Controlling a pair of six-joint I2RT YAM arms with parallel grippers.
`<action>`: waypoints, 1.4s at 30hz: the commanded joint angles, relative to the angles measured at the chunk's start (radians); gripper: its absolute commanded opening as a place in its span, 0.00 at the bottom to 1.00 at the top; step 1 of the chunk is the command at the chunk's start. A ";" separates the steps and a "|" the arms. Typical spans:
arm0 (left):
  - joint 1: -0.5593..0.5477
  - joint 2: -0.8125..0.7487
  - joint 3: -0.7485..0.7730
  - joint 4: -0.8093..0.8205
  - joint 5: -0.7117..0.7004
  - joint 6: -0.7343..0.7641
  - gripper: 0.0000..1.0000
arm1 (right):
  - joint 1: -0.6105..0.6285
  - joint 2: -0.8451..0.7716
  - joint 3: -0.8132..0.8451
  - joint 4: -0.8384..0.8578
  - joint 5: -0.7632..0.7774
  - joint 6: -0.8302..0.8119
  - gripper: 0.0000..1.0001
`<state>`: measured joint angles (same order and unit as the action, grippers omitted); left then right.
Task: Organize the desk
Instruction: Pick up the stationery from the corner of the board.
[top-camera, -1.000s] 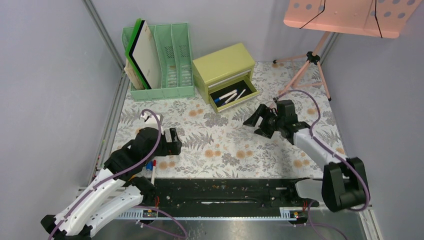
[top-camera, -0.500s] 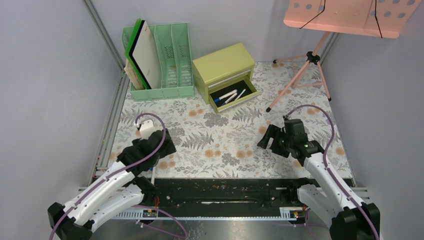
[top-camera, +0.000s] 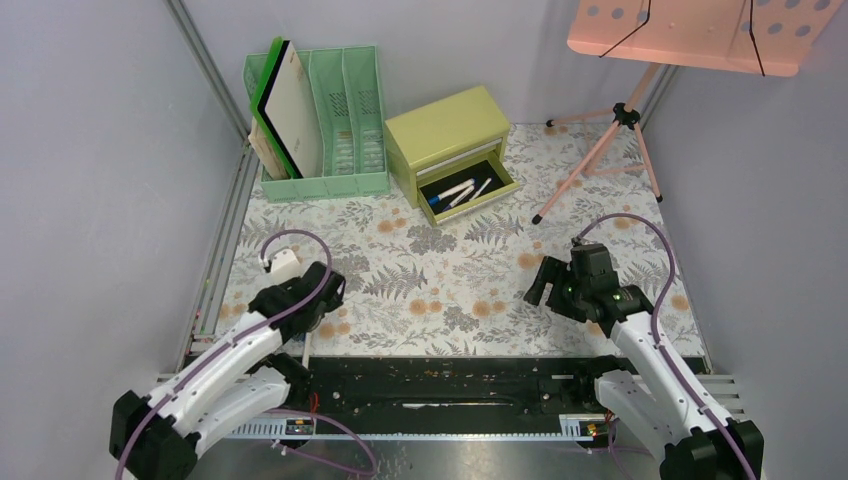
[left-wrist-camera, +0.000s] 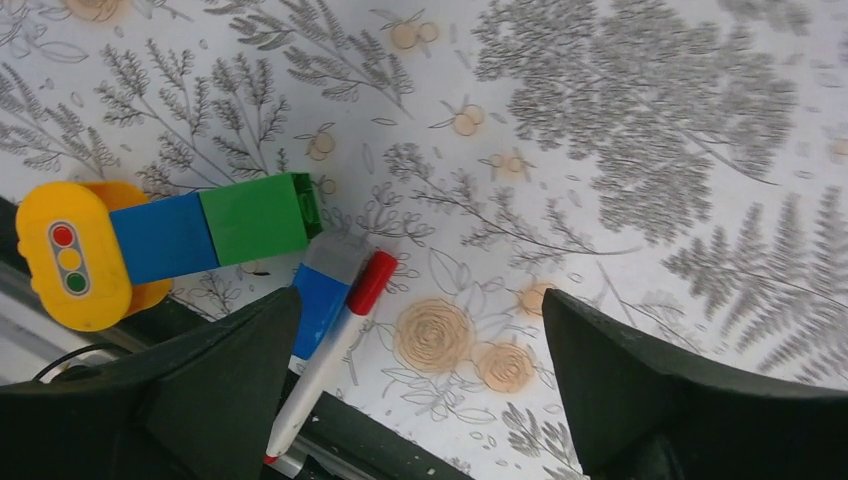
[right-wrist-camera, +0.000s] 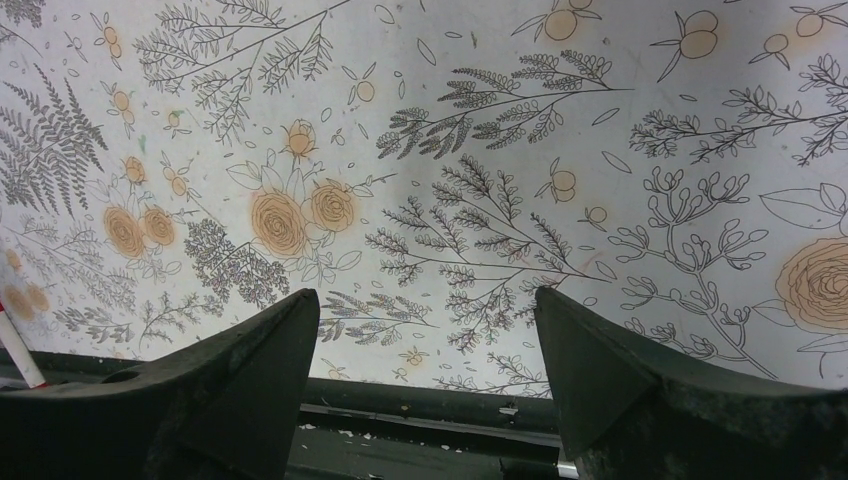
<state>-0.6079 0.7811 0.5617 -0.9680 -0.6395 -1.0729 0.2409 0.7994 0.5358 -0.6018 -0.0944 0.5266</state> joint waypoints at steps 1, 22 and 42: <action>0.091 0.118 0.029 0.074 0.077 0.079 0.92 | -0.004 0.006 0.026 -0.013 0.016 -0.020 0.86; 0.260 0.272 0.019 0.238 0.281 0.237 0.85 | -0.005 0.004 0.017 -0.001 -0.017 -0.020 0.86; 0.248 0.035 0.008 0.164 0.501 0.190 0.87 | -0.003 0.003 -0.001 0.018 -0.118 -0.025 0.87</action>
<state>-0.3523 0.8375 0.5682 -0.7631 -0.1825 -0.8215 0.2401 0.8051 0.5346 -0.5983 -0.1825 0.5186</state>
